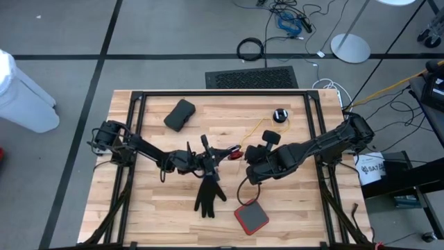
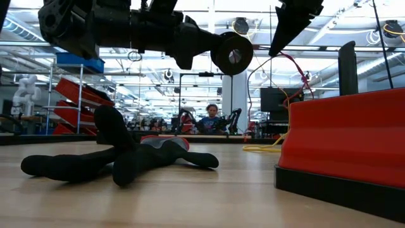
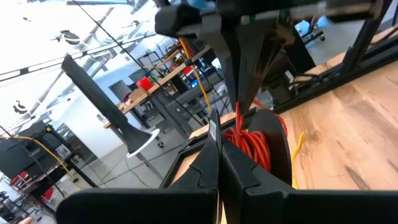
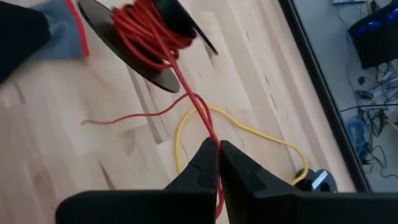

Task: Coil cords
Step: Coil the red wire onto the black spool

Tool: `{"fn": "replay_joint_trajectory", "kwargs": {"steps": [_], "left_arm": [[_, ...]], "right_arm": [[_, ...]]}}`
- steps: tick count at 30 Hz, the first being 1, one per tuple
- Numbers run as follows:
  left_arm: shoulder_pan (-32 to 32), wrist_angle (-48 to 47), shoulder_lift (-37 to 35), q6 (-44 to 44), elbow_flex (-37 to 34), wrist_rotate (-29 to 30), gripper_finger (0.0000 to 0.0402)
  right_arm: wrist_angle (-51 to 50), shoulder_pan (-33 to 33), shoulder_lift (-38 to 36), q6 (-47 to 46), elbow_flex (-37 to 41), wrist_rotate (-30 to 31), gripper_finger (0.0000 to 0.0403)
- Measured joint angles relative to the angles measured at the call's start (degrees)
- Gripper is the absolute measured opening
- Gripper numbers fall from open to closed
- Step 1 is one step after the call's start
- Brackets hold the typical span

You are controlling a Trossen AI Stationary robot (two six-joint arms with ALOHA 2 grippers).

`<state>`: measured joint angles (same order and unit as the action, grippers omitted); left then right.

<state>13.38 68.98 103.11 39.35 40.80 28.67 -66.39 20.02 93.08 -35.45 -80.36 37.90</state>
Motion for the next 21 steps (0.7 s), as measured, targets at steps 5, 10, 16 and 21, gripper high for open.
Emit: {"fn": "replay_joint_trajectory", "kwargs": {"steps": [5, 10, 16, 21], "left_arm": [[0.79, 2.78, 0.00, -0.04, 0.00, -0.62, 0.0000], [0.63, 5.85, -0.02, -4.34, -0.06, -2.88, 0.0000], [-1.23, 8.82, -0.35, -13.83, -0.10, -11.35, 0.0000], [-2.06, 10.14, -1.76, -16.57, -0.11, -14.87, 0.0000]], "right_arm": [[-0.52, -0.04, 0.00, 0.69, 0.01, 0.98, 0.0000], [-0.59, -0.04, 0.00, 1.96, 0.02, 1.15, 0.0002], [-3.66, 0.29, 0.02, 1.39, 0.32, 1.17, 0.0031], [-5.48, 0.34, 0.02, -0.84, 2.37, 1.27, 0.0043]]}}
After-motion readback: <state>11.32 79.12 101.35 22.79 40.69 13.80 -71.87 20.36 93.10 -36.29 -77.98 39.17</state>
